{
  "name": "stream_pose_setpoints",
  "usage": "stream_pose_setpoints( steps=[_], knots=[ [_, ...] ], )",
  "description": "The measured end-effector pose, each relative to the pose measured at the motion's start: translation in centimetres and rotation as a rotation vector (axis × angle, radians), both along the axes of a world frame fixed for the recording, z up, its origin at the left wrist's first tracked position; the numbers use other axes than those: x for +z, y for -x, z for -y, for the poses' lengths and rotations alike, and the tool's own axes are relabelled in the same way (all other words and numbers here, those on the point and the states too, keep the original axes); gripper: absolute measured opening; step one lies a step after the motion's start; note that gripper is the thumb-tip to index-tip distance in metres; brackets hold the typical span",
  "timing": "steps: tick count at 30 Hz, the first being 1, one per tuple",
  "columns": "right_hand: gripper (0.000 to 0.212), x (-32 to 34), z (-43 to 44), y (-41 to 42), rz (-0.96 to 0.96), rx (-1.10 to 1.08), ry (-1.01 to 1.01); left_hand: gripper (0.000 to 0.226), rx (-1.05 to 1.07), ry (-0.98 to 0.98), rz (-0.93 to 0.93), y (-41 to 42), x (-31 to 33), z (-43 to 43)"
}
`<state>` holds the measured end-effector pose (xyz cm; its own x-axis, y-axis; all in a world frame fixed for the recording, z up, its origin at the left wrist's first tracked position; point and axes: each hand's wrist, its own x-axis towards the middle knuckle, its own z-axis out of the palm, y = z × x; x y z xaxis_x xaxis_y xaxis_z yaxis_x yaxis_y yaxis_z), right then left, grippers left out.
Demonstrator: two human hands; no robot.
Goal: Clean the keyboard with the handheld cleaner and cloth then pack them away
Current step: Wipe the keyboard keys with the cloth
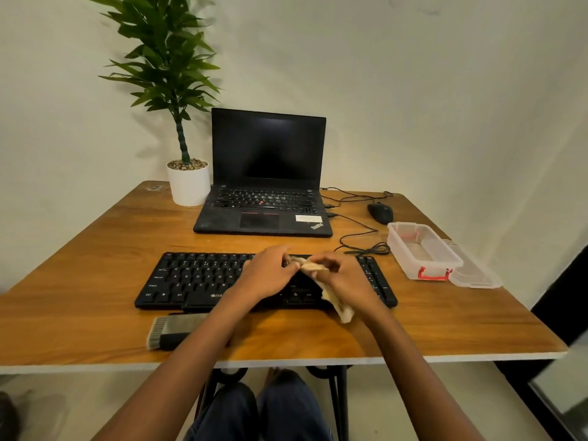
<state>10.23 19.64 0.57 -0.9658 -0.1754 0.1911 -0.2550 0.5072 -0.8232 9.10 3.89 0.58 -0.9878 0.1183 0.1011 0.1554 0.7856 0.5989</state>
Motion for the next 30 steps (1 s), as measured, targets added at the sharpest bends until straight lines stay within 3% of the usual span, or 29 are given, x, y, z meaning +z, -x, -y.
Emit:
stream_pose_setpoints(
  steps=[3,6,8,10,14,18,21,25,30],
  knots=[
    [0.02,1.4,-0.3,-0.2,0.246,-0.001,0.665,0.06,0.058,-0.434,0.063,-0.8,1.1,0.3],
    [0.021,1.3,0.0,0.1,0.389,0.043,1.079,0.05,-0.022,-0.912,0.326,-1.8,1.9,0.1],
    [0.034,0.8,0.5,0.1,0.463,0.019,1.236,0.039,-0.02,-0.972,0.354,-2.5,2.0,-0.3],
    [0.044,0.1,0.9,-0.1,0.502,-0.038,1.291,0.046,0.061,-0.933,0.253,-2.7,1.8,-0.7],
    [0.035,-1.0,0.9,-1.0,0.564,-0.086,1.256,0.065,0.018,-0.897,0.157,-3.0,0.9,-0.6],
    [0.052,-1.4,-1.0,-2.3,0.617,0.002,1.149,0.058,-0.345,-0.609,0.338,-3.7,1.3,0.5],
    [0.048,-1.5,-2.8,-3.2,0.576,-0.038,0.99,0.059,-0.48,-0.444,0.449,-3.8,1.7,0.7],
    [0.029,-1.7,-4.3,-5.3,0.437,-0.163,0.56,0.056,-0.469,-0.196,0.388,-3.3,1.4,0.5],
    [0.014,-2.4,-5.5,-7.1,0.289,-0.214,0.164,0.046,-0.256,-0.148,0.253,-3.1,0.0,0.4]
  ],
)
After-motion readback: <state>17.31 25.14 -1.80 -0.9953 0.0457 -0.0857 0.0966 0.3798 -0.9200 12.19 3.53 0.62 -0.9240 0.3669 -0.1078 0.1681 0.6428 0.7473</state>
